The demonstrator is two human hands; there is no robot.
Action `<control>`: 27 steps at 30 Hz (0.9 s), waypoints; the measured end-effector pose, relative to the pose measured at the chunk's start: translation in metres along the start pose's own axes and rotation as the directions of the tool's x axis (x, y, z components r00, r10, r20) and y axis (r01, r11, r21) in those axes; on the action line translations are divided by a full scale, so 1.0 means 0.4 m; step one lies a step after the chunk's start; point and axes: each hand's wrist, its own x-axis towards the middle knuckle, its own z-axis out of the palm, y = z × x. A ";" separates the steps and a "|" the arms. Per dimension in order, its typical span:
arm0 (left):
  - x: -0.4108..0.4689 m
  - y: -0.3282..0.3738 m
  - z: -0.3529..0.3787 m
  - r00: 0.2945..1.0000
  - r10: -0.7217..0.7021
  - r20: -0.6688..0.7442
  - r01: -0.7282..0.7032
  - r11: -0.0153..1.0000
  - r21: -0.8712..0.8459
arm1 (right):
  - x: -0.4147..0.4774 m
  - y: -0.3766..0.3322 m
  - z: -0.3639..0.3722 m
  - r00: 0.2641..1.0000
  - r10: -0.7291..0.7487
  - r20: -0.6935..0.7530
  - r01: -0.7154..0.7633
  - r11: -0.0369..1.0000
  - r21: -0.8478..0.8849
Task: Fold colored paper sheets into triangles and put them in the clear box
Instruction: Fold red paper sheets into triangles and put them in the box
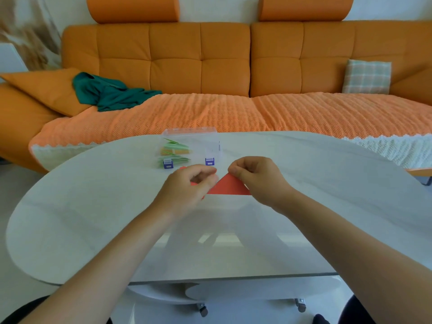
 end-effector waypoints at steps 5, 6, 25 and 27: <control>0.015 -0.013 0.003 0.999 0.000 0.037 0.001 1.000 -0.023 | -0.003 -0.010 0.037 0.999 0.001 0.048 -0.006 0.996 0.092; 0.019 -0.010 0.000 1.000 -0.008 0.008 0.008 0.999 -0.051 | -0.004 -0.008 0.037 0.998 0.007 0.060 -0.012 0.996 0.090; 0.184 -0.186 -0.232 0.971 0.143 -0.190 -0.042 0.889 0.455 | 0.222 -0.074 0.142 0.993 0.068 -0.095 -0.073 0.996 -0.045; 0.199 -0.206 -0.230 0.982 0.125 -0.138 -0.033 0.845 0.533 | 0.276 -0.096 0.175 0.994 0.063 -0.093 -0.068 0.996 -0.059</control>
